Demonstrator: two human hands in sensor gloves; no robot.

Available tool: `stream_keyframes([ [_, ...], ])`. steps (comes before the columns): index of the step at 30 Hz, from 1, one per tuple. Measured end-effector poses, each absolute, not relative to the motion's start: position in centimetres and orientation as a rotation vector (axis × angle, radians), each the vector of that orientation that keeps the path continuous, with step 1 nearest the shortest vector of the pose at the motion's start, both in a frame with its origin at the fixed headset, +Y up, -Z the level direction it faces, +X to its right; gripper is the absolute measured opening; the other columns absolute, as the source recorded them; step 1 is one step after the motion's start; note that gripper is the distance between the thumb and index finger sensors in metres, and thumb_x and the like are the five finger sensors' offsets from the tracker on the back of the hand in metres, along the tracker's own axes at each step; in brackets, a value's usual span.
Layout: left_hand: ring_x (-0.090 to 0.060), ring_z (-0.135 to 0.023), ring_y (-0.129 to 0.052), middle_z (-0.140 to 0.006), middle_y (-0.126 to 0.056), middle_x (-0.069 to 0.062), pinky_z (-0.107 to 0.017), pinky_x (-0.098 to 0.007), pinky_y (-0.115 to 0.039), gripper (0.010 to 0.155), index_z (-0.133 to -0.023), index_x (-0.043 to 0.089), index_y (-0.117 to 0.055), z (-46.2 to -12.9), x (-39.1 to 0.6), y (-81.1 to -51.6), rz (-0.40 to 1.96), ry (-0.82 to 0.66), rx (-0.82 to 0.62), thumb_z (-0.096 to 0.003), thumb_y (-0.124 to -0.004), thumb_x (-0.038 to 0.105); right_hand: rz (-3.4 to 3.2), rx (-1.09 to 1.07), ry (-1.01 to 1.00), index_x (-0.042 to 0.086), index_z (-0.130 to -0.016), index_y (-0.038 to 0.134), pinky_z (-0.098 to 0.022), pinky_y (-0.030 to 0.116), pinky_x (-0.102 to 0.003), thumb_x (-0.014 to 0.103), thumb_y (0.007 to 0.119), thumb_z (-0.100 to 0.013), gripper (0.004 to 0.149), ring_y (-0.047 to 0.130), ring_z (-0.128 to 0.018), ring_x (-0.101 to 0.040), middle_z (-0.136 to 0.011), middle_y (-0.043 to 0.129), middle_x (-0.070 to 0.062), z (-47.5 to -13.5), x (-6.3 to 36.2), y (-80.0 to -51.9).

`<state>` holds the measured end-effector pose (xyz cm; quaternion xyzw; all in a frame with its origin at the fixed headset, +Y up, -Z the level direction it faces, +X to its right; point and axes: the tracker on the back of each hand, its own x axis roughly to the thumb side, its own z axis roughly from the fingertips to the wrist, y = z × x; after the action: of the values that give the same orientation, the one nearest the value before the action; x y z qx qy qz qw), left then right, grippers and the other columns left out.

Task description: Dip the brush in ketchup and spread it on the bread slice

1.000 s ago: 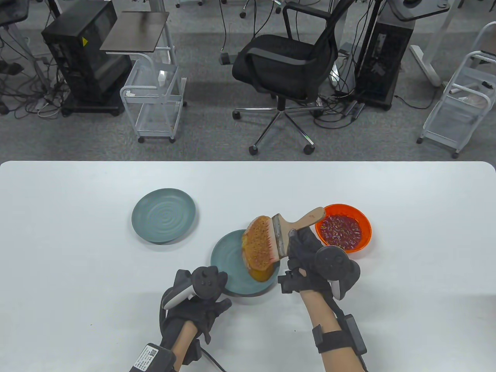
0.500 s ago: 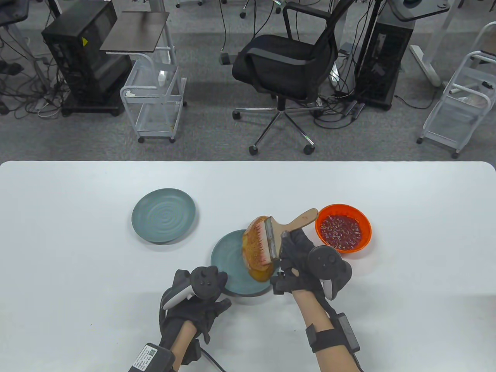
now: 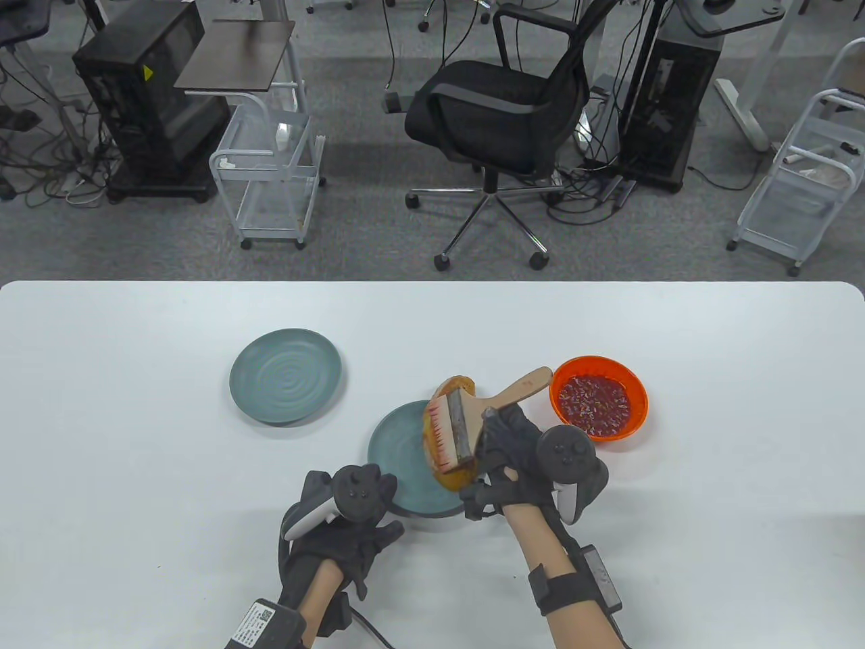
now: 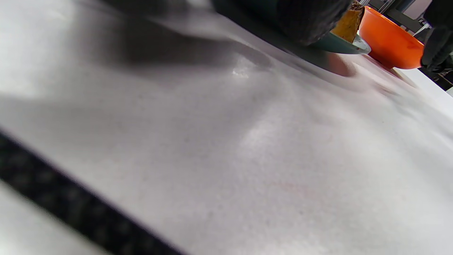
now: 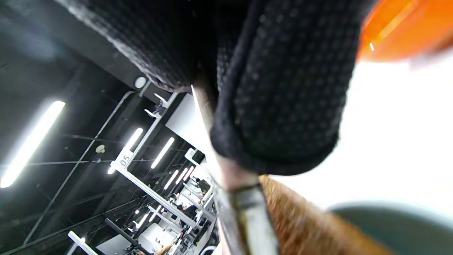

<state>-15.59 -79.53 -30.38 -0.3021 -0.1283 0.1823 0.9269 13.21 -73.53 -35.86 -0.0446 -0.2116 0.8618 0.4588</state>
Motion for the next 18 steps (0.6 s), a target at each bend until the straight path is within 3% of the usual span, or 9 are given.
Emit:
stream_keyframes([
  [5, -0.045, -0.107, -0.006, -0.116, 0.002, -0.001, -0.071, -0.061, -0.018, 0.071, -0.117, 0.025, -0.017, -30.4, -15.5, -79.5, 0.36, -0.262, -0.623, -0.0662, -0.063, 0.045, 2.19, -0.081, -0.72, -0.007, -0.085, 0.082, -0.019, 0.104, -0.027, 0.024, 0.086, -0.051, 0.047, 0.113, -0.04, -0.036, -0.064, 0.094, -0.031, -35.3, 15.1, -71.9],
  [13, -0.045, -0.107, -0.006, -0.115, 0.003, -0.001, -0.071, -0.061, -0.019, 0.071, -0.117, 0.026, -0.017, -30.4, -15.6, -79.6, 0.369, -0.261, -0.621, -0.0662, -0.063, 0.045, 1.936, -0.105, -0.41, -0.007, -0.087, 0.081, -0.02, 0.104, -0.029, 0.023, 0.085, -0.051, 0.047, 0.112, -0.041, -0.038, -0.066, 0.092, -0.032, -36.2, 12.0, -74.6],
  [18, -0.045, -0.107, -0.006, -0.116, 0.002, 0.0, -0.071, -0.061, -0.018, 0.071, -0.117, 0.026, -0.017, -30.5, -15.7, -79.5, 0.377, -0.264, -0.624, -0.0662, -0.063, 0.045, 2.026, -0.101, -0.507, -0.008, -0.086, 0.082, -0.019, 0.103, -0.03, 0.022, 0.086, -0.05, 0.047, 0.112, -0.04, -0.039, -0.064, 0.093, -0.033, -36.2, 13.5, -74.2],
])
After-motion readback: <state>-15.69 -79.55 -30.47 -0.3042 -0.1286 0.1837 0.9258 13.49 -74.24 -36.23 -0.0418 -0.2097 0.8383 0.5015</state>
